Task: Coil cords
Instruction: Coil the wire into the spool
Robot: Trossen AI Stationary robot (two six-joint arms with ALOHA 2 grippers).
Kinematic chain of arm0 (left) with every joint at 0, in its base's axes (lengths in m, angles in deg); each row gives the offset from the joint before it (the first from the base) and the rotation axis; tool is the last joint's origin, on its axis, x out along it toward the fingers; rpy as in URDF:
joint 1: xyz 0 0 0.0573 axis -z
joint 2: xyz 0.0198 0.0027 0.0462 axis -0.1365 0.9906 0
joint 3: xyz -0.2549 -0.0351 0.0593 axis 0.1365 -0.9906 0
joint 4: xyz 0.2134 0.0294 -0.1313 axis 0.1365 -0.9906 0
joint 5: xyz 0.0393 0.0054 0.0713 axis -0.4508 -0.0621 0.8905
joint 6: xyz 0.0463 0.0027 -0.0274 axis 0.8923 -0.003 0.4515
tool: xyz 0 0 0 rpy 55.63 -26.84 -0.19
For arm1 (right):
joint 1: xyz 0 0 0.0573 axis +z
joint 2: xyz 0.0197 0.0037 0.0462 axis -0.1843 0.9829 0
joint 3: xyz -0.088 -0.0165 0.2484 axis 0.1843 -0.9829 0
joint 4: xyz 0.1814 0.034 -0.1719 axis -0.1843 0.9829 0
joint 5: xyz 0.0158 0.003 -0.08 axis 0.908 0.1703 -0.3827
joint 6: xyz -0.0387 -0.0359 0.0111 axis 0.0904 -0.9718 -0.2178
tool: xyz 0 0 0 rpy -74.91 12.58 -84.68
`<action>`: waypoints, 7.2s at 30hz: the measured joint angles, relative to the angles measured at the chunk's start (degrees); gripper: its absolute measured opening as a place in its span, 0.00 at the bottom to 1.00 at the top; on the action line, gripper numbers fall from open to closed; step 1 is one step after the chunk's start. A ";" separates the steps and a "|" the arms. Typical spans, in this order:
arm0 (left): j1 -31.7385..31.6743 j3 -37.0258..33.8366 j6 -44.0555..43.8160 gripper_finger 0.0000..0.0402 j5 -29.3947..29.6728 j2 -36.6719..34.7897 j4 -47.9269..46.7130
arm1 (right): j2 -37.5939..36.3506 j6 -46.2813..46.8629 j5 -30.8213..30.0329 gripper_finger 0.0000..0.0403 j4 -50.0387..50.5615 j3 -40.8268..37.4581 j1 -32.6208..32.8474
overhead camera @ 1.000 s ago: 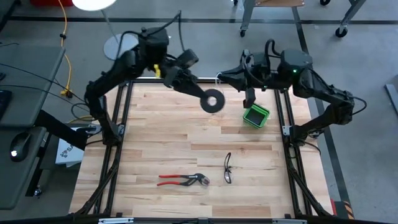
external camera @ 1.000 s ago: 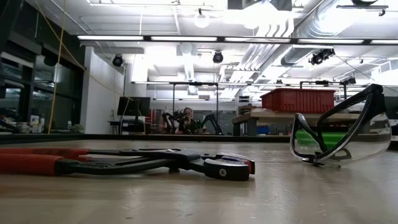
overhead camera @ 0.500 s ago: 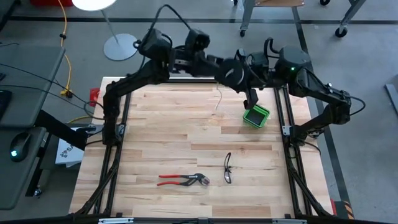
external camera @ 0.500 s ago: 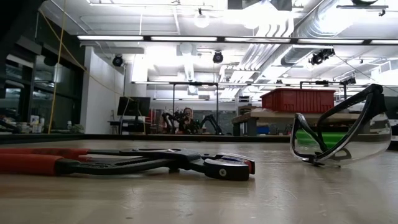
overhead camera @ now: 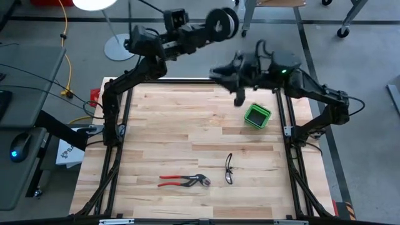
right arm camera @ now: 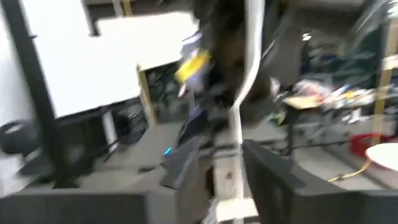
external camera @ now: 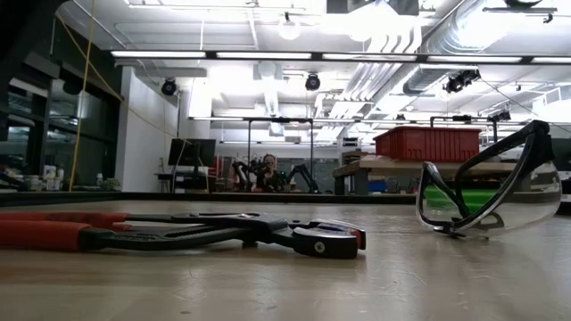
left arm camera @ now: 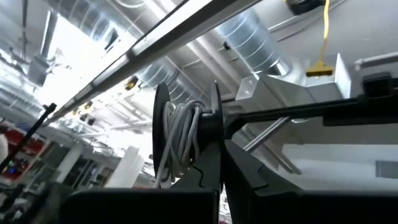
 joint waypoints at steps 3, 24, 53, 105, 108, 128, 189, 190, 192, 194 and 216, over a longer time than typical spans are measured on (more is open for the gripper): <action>0.10 -0.21 0.44 0.00 0.08 0.45 -0.07 | 0.70 -0.67 -1.92 0.38 -0.86 0.25 -0.24; -0.30 -0.19 1.57 0.00 0.39 -0.37 2.07 | 5.90 -1.20 -2.46 0.43 -4.38 0.19 1.15; 1.82 -0.19 5.14 0.00 0.32 -1.05 0.04 | 6.16 -12.44 -20.38 0.41 -4.44 0.17 4.58; -9.45 -0.21 34.46 0.00 3.88 -15.07 -52.51 | 0.77 -3.83 -9.75 0.00 10.94 0.20 10.35; -9.45 -0.19 33.54 0.00 3.87 -16.43 -56.11 | -0.06 -3.90 -9.80 0.00 13.54 0.20 10.37; -3.26 -0.19 17.11 0.00 -8.45 -19.79 -83.34 | -4.38 -5.54 -10.12 0.00 17.46 0.20 6.48; 0.55 -0.16 2.94 0.00 -0.31 3.88 1.27 | -3.36 -5.31 -4.98 0.15 3.26 0.22 2.54; 0.64 -0.15 3.14 0.00 -0.33 3.87 1.31 | -3.15 -5.35 -5.67 0.19 3.30 0.14 2.55; 0.78 -0.15 3.37 0.00 -0.36 3.91 2.16 | -2.47 -5.46 -6.91 0.26 2.60 0.13 2.50; 0.95 -0.17 3.39 0.00 -0.34 4.00 2.96 | -1.75 -5.58 -7.90 0.32 2.24 0.14 2.47; 0.94 -0.19 6.52 0.00 0.27 1.75 4.59 | 0.72 -5.18 -9.90 0.07 -0.62 0.17 2.90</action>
